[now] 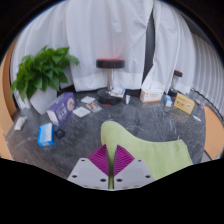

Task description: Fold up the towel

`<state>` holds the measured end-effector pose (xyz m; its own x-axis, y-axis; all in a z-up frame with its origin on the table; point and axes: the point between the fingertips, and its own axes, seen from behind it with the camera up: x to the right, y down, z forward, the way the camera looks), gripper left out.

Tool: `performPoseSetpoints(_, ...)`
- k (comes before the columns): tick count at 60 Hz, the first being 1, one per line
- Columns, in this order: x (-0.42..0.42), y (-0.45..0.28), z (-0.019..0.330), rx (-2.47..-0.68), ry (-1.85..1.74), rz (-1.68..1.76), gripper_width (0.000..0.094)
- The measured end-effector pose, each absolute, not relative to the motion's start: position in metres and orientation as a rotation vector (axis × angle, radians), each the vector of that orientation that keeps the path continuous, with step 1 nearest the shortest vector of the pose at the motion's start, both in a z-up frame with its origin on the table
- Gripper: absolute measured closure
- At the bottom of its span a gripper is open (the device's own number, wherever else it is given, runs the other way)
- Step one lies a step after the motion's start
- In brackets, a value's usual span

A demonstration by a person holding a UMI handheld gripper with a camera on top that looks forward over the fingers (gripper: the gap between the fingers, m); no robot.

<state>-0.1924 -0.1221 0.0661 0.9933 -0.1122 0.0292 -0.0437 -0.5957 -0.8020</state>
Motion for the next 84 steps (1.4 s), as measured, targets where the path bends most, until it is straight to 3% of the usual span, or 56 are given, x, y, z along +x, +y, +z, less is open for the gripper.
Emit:
performPoseSetpoints(7, -0.181, -0.123, 0.143, -2.101, 0.150, 0.063, 0.0899)
performPoseSetpoints(10, -0.159, -0.127, 0.159, -2.081, 0.172, 0.090, 0.0898)
performPoseSetpoints(15, -0.113, -0.134, 0.147, -2.094, 0.207, 0.080, 0.0899)
performPoseSetpoints(21, -0.050, -0.142, 0.094, -2.187, 0.244, 0.012, 0.0841)
performPoseSetpoints(25, -0.013, -0.154, 0.059, -2.250, 0.250, -0.026, 0.0727)
performPoseSetpoints(29, 0.025, -0.165, 0.038, -2.298, 0.251, -0.104, 0.0486)
performPoseSetpoints(33, 0.053, -0.176, 0.038, -2.302, 0.243, -0.159, 0.0269)
performPoseSetpoints(40, 0.062, -0.190, 0.059, -2.288, 0.216, -0.151, 0.0082)
performPoseSetpoints(67, -0.025, -0.303, 0.193, -2.132, 0.129, -0.162, 0.0082)
performPoseSetpoints(84, -0.088, -0.429, 0.220, -2.138, 0.140, -0.160, 0.0085)
